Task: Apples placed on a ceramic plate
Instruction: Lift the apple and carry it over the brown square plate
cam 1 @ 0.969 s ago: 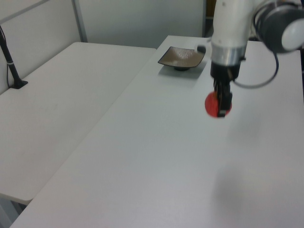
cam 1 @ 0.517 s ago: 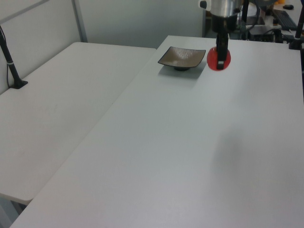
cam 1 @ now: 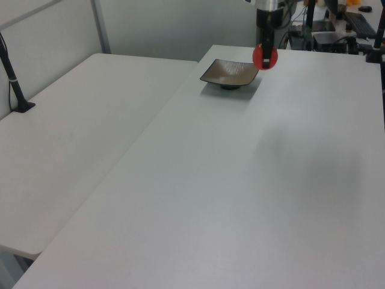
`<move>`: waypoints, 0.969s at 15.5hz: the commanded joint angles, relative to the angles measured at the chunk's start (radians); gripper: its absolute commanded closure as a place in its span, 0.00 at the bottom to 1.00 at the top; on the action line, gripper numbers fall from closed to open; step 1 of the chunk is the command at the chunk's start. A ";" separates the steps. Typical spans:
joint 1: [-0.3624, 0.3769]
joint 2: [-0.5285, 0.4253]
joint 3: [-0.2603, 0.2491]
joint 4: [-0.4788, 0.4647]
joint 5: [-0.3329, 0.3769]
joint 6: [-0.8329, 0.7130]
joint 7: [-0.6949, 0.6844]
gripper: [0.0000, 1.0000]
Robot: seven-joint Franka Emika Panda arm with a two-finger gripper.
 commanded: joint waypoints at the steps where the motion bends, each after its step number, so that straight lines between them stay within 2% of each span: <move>1: -0.079 0.204 -0.001 0.248 0.025 0.026 -0.035 0.59; 8: -0.181 0.429 0.006 0.351 0.025 0.377 -0.029 0.61; 10: -0.198 0.485 0.006 0.355 0.025 0.484 -0.026 0.60; 15: -0.246 0.542 0.005 0.356 0.025 0.602 -0.024 0.63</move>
